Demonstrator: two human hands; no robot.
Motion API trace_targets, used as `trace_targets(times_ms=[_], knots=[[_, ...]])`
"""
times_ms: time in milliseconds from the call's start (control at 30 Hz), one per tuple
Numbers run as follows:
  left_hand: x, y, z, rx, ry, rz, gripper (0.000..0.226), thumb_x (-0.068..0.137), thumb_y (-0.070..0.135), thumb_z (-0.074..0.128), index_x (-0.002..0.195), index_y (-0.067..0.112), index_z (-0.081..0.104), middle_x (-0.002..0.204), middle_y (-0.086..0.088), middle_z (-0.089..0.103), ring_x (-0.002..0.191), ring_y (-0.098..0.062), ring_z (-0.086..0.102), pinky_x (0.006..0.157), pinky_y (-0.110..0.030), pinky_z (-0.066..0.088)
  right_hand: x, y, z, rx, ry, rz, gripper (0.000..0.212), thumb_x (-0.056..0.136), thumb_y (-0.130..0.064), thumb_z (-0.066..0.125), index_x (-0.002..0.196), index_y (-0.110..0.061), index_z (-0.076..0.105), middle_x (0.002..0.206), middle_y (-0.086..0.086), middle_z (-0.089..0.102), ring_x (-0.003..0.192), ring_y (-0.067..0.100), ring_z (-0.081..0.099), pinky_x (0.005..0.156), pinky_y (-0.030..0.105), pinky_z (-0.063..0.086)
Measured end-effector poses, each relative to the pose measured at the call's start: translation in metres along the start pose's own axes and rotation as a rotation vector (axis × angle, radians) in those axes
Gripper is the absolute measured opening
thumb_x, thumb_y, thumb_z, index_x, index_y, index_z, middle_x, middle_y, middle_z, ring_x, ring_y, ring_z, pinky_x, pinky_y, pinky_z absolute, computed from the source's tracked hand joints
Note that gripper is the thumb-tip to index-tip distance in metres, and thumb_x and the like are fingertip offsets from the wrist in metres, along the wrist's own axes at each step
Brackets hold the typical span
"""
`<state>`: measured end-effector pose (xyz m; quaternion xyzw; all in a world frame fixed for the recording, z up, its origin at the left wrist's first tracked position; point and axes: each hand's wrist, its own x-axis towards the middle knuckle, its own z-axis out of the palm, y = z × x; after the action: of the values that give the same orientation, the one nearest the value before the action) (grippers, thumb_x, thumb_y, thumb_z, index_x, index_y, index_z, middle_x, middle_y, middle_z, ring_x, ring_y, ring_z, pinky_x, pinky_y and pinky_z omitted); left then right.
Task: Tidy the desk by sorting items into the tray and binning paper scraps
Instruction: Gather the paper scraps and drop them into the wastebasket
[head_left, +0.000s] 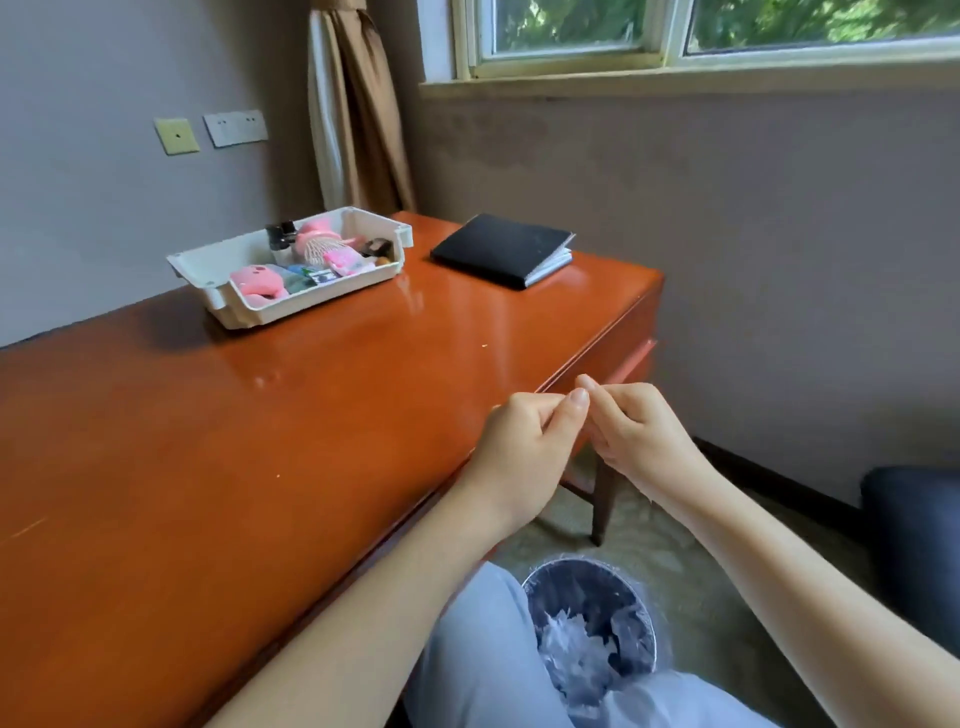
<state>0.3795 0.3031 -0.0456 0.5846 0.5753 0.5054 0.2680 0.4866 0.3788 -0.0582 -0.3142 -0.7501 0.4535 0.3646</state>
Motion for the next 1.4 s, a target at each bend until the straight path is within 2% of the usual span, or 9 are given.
trace_targets(times_ms=[167,233,400,500,733,967,1167,1300,1400], knots=[[0.006,-0.045,0.046,-0.027,-0.14,-0.159,0.053,0.099,0.022,0.04,0.047,0.016,0.045,0.042,0.011,0.031,0.04,-0.006,0.025,0.045,-0.023,0.023,-0.019,0.071,-0.012,-0.065,0.055,0.152,0.055,0.098,-0.033,0.04,0.055,0.002,0.045,0.049,0.003,0.03,0.046,0.012,0.025,0.05,0.029,0.024],[0.007,-0.071,0.063,-0.028,-0.134,-0.213,0.045,0.093,0.023,0.043,0.049,0.02,0.033,0.05,0.004,0.029,0.046,-0.01,0.024,0.047,-0.028,0.023,-0.023,0.099,-0.013,-0.091,0.1,0.211,0.052,0.098,-0.031,0.04,0.054,-0.005,0.039,0.051,0.003,0.028,0.048,0.013,0.023,0.055,0.032,0.023],[0.008,-0.13,0.095,0.137,-0.153,-0.282,0.039,0.092,0.022,0.042,0.057,0.017,0.027,0.056,0.003,0.026,0.057,-0.014,0.025,0.058,-0.032,0.024,-0.031,0.167,-0.001,-0.041,0.249,0.36,0.049,0.098,-0.027,0.042,0.053,-0.011,0.034,0.051,0.004,0.027,0.05,0.013,0.024,0.057,0.031,0.022],[0.007,-0.165,0.112,0.232,-0.197,-0.353,0.041,0.094,0.02,0.042,0.057,0.015,0.025,0.054,0.001,0.027,0.059,-0.018,0.026,0.058,-0.033,0.024,-0.035,0.204,0.01,-0.039,0.303,0.462,0.052,0.098,-0.024,0.042,0.049,-0.017,0.026,0.044,-0.008,0.024,0.044,0.007,0.021,0.057,0.028,0.025],[0.011,-0.229,0.136,0.402,-0.329,-0.552,0.031,0.095,0.023,0.039,0.065,0.019,0.032,0.06,0.002,0.04,0.06,-0.018,0.037,0.053,-0.033,0.026,-0.042,0.266,0.036,-0.095,0.259,0.644,0.053,0.099,-0.018,0.035,0.046,-0.019,0.029,0.031,-0.008,0.034,0.035,0.004,0.032,0.045,0.019,0.024],[0.018,-0.268,0.152,0.463,-0.519,-0.564,0.011,0.094,0.018,0.042,0.101,0.01,0.042,0.115,-0.01,0.045,0.101,-0.03,0.048,0.085,-0.042,0.042,-0.045,0.318,0.056,-0.237,0.159,0.867,0.041,0.098,-0.02,0.031,0.058,-0.013,0.032,0.056,-0.002,0.037,0.055,0.013,0.033,0.055,0.031,0.026],[0.015,-0.29,0.156,0.62,-0.703,-0.616,0.04,0.094,0.018,0.041,0.133,0.009,0.033,0.138,-0.011,0.031,0.13,-0.03,0.028,0.105,-0.044,0.032,-0.044,0.335,0.066,-0.182,0.1,0.968,0.034,0.098,-0.021,0.033,0.075,-0.002,0.049,0.073,0.006,0.05,0.074,0.022,0.045,0.067,0.035,0.032],[0.012,-0.294,0.154,0.666,-0.817,-0.606,0.057,0.099,0.026,0.034,0.15,0.016,0.011,0.159,-0.004,0.007,0.147,-0.024,0.003,0.119,-0.046,0.009,-0.048,0.329,0.065,-0.123,0.044,0.968,0.033,0.101,-0.021,0.031,0.089,-0.002,0.055,0.083,0.005,0.053,0.085,0.022,0.047,0.072,0.032,0.032],[0.011,-0.29,0.15,0.699,-0.842,-0.603,0.058,0.101,0.027,0.029,0.151,0.017,0.003,0.16,-0.002,-0.003,0.147,-0.021,-0.006,0.12,-0.044,0.0,-0.048,0.324,0.061,-0.196,-0.035,0.938,0.034,0.101,-0.02,0.031,0.124,-0.01,0.055,0.119,0.005,0.058,0.116,0.022,0.05,0.094,0.028,0.034]])
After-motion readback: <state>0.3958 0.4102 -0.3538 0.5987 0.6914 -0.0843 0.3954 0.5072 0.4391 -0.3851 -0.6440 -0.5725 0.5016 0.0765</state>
